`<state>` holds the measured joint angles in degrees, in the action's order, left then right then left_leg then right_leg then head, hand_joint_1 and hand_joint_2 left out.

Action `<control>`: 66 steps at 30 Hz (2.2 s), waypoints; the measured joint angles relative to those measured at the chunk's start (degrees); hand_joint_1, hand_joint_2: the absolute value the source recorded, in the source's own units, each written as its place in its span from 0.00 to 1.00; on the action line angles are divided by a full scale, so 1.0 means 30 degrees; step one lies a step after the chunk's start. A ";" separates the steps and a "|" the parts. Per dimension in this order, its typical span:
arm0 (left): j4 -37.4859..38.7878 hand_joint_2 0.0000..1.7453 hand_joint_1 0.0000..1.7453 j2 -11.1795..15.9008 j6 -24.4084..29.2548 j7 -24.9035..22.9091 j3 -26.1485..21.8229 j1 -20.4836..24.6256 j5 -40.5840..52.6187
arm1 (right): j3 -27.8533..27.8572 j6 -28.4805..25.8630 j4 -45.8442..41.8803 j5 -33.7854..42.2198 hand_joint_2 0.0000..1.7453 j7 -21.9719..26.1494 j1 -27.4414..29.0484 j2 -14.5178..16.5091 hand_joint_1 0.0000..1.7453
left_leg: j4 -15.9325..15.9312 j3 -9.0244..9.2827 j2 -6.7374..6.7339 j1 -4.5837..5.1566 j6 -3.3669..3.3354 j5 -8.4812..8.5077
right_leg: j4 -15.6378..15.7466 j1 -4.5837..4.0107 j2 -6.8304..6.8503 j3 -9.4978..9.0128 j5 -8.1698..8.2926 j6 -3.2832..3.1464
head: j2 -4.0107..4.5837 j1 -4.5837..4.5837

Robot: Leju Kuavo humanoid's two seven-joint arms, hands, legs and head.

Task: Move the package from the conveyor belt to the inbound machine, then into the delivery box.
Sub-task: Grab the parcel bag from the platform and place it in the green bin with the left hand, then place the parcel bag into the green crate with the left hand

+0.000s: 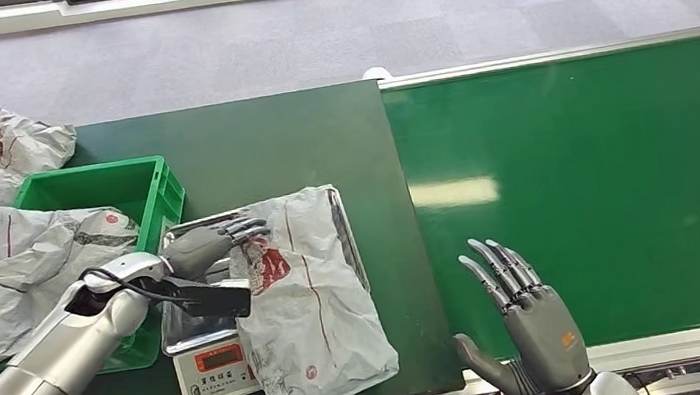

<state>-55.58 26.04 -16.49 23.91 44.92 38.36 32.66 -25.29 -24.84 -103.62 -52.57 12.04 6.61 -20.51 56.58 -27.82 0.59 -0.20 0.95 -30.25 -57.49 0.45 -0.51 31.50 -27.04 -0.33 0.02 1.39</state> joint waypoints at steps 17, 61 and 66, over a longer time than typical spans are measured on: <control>0.3311 1.00 1.00 -0.3371 0.1852 0.0544 0.2490 0.1444 0.1169 | 0.0015 0.0111 0.0029 0.1129 1.00 0.0109 -0.0536 0.0195 0.00 | -0.0031 0.0271 0.0116 0.0074 -0.0106 -0.0025 | -0.0001 0.0070 0.0097 -0.0304 -0.0090 0.0106 | 0.0000 0.0006; -1.0648 1.00 1.00 0.2599 0.8559 -0.5421 -1.7366 -0.6030 1.0411 | 0.0525 -0.1369 -0.1586 -0.1727 1.00 -0.1811 0.3800 0.2379 0.00 | -0.0031 -0.0103 -0.0129 0.0004 0.0044 0.0028 | -0.0068 -0.0005 -0.0157 0.0265 0.0006 -0.0077 | 0.0000 0.0002; -0.9304 1.00 1.00 0.2446 0.9019 -0.5505 -1.9381 -0.7799 1.3015 | 0.0525 -0.1158 -0.2147 -0.2244 1.00 -0.2178 0.4127 0.2648 0.00 | -0.0032 -0.0084 -0.0167 0.0002 0.0056 0.0020 | -0.0068 -0.0002 -0.0180 0.0309 -0.0002 -0.0097 | 0.0000 0.0004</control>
<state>-83.49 33.38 10.57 7.39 -13.23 14.97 71.70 -23.71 -28.32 -110.07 -59.30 5.50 18.99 -12.57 56.49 -28.07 0.09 -0.20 1.11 -30.19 -57.69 0.45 -1.05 32.42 -27.04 -0.62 0.02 1.40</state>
